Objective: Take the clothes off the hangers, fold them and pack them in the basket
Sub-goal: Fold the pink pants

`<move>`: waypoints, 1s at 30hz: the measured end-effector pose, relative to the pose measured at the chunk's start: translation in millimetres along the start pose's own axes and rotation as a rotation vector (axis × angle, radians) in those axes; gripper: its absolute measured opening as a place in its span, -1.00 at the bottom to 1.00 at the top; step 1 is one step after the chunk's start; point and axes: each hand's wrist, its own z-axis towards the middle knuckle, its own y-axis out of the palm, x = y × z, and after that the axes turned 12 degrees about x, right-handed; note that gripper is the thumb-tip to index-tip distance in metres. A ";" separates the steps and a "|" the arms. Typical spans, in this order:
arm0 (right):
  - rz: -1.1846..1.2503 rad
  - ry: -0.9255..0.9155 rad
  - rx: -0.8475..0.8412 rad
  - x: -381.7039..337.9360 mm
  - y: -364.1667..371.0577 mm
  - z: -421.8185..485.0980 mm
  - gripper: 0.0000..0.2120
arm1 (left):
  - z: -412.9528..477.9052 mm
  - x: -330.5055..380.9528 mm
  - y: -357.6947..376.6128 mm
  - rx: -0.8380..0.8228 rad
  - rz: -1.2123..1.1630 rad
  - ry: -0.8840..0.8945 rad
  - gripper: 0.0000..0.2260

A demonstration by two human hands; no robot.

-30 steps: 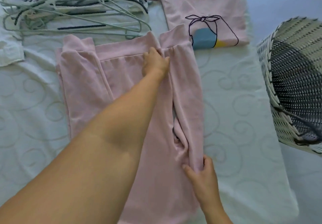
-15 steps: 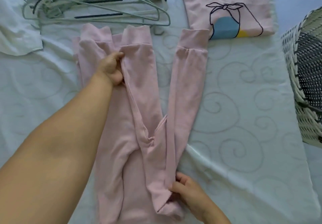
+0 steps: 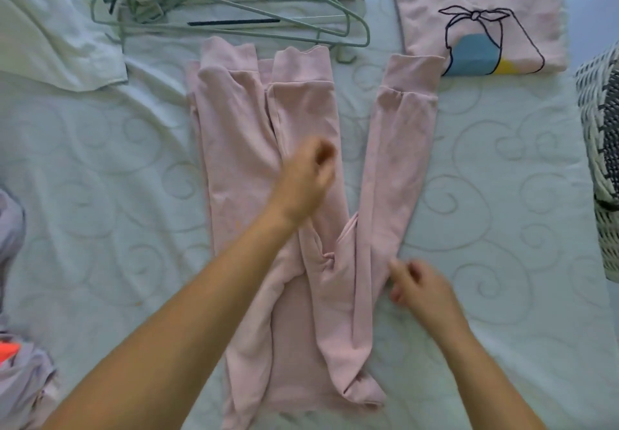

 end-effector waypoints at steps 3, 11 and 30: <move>-0.015 -0.258 0.345 -46.4 -10.2 40.2 -0.73 | -69.0 -10.1 24.8 -0.247 0.078 -0.014 -0.82; -0.285 -0.276 0.324 -101.7 16.3 106.4 -0.84 | -115.9 -14.7 24.0 0.094 0.008 0.010 -0.72; 1.009 -0.259 -0.371 -183.5 13.0 33.3 -0.49 | -122.0 -27.8 -34.5 0.051 -0.679 -0.546 -0.40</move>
